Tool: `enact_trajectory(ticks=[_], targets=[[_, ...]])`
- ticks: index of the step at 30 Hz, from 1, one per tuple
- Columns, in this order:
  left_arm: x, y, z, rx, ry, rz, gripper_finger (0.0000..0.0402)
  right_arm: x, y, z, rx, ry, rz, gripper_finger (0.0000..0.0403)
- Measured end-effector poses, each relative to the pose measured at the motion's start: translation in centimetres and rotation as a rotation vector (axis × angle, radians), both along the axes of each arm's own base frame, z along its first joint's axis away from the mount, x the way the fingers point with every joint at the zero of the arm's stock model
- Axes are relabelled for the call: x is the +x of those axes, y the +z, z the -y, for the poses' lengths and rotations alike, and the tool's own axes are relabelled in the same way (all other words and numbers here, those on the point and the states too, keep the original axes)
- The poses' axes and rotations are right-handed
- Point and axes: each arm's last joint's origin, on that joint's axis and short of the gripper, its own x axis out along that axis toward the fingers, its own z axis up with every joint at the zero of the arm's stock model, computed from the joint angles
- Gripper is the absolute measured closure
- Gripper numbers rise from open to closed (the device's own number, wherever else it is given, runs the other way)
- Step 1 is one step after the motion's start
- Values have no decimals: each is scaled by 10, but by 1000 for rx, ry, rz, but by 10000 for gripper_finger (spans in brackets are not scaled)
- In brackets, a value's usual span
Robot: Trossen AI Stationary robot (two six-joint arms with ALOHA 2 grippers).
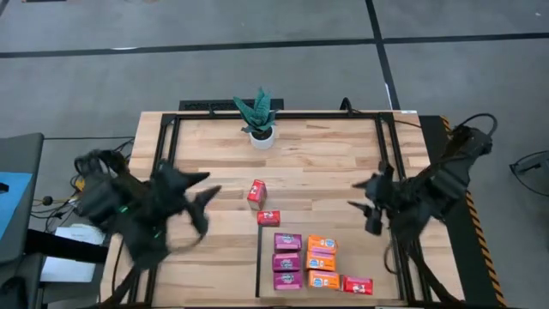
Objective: Stack cereal on shelf
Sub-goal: Put the red cereal box on the middle right shelf
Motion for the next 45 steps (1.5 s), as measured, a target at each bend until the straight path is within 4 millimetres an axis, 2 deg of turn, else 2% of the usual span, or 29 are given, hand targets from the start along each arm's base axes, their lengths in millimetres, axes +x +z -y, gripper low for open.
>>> enact_trajectory(ticks=[1, 3, 7, 10, 14, 23, 26, 28, 33, 38, 45], targets=[[7, -7, -8, -40, 21, -32, 194, 2, 1, 5, -8, -16, -2, 159], [21, -22, -18, 69, 2, -117, 183, 6, 3, 16, -19, -58, -3, 157], [41, -61, -39, 144, 54, -187, 176, 14, 3, 33, -19, -153, -2, 165], [44, -104, -54, 61, 155, -205, 175, 19, 3, 43, -5, -206, -11, 172], [35, -143, -70, -101, 151, -237, 174, 24, 3, 54, 15, -256, -27, 178], [49, -223, -88, -216, 50, -37, 174, 28, 2, 67, -4, -279, -70, 176], [54, -236, -93, -262, 28, 32, 172, 28, 1, 68, 11, -252, -102, 175], [55, -243, -97, -285, 10, 15, 163, 28, 0, 69, 10, -245, -116, 176], [60, -243, -104, -275, -17, -18, 127, 29, 0, 72, 0, -251, -127, 179], [68, -254, -101, -269, -23, -49, 107, 29, 0, 73, 12, -249, -136, 178], [82, -275, -96, -290, -26, -106, 103, 29, 0, 73, 21, -252, -132, 178]])
